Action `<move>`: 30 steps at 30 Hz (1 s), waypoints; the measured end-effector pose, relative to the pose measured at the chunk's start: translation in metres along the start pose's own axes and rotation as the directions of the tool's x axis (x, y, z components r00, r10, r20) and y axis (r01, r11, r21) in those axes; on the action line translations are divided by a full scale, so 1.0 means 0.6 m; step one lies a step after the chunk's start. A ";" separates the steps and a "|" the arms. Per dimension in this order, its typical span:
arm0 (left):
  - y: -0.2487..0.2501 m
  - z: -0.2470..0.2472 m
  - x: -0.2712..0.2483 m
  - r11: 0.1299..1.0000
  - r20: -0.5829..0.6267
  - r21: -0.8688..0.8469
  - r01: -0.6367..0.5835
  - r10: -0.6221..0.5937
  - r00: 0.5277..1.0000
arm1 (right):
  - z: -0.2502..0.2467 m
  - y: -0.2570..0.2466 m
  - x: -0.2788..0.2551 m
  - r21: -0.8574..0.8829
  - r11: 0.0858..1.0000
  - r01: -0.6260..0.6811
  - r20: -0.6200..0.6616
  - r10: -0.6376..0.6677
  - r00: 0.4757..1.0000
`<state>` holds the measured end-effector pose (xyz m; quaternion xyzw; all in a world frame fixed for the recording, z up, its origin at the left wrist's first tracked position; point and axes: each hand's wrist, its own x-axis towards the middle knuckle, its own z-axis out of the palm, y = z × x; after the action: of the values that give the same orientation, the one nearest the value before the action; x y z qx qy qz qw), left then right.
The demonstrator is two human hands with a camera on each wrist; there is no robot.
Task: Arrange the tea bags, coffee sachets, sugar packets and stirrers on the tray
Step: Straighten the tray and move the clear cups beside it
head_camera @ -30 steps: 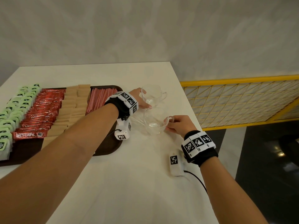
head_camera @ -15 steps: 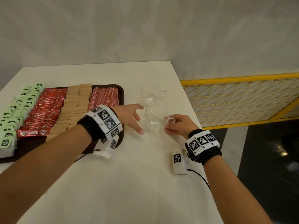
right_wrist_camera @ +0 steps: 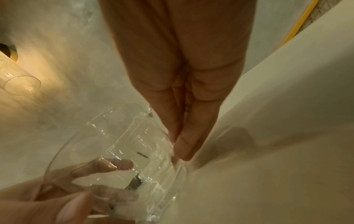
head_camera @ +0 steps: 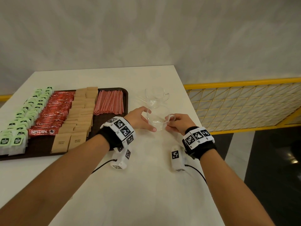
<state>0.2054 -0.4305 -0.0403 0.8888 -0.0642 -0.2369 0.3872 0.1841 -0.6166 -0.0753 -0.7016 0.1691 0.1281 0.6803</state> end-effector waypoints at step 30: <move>-0.013 0.005 -0.004 1.000 -0.042 -0.023 0.016 -0.017 0.999 | 0.010 0.001 -0.007 0.065 0.998 -0.001 -0.038 0.003 0.999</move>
<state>0.2013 -0.4262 -0.0467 0.8896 -0.0461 -0.2219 0.3965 0.1802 -0.6106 -0.0745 -0.6811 0.1869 0.1098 0.6994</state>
